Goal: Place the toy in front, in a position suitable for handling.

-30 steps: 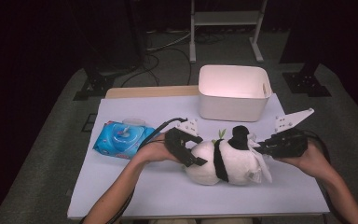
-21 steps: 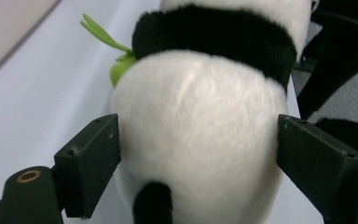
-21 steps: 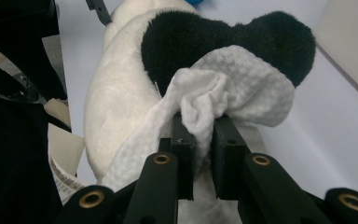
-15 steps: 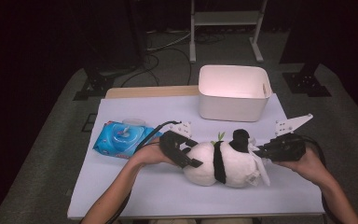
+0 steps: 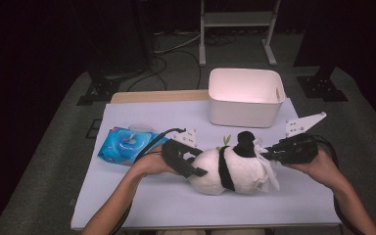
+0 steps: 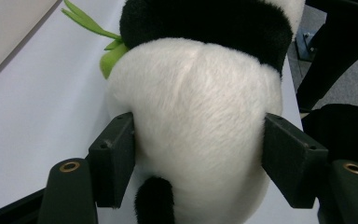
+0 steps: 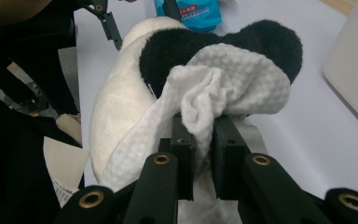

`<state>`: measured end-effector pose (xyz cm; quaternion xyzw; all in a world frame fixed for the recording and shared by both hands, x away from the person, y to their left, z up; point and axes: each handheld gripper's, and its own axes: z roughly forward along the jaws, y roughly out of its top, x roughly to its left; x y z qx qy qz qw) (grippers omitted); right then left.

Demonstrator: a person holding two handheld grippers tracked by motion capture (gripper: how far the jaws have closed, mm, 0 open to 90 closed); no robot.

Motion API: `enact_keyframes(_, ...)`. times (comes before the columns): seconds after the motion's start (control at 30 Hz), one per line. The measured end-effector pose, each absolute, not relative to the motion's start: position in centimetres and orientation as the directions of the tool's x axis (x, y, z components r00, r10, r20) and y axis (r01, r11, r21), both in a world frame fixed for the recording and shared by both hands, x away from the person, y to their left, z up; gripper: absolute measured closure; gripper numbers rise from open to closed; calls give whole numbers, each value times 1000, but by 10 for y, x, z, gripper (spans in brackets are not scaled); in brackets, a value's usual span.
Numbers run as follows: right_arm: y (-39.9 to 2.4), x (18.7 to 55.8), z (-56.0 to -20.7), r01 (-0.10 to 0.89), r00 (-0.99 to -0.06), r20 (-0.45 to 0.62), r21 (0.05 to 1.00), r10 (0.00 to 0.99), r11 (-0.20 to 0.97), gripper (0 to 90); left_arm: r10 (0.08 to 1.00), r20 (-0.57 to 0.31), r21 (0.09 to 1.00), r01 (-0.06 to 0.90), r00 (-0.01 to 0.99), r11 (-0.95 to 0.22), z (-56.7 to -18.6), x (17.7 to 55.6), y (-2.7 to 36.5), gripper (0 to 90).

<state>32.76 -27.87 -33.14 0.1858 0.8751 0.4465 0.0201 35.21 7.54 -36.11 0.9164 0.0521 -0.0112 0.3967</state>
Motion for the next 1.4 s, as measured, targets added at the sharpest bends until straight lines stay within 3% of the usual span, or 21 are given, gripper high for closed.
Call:
enact_keyframes(0.7, -293, 323, -345, 343, -918, 161, 781, 362, 522, 800, 96, -53, 715, 104, 994, -692, -353, 343, 67, 315)
enact_keyframes(1.4, -267, 328, -330, 289, -936, 105, 773, 335, 565, 799, 69, -25, 713, 66, 997, -698, -355, 339, 57, 292)
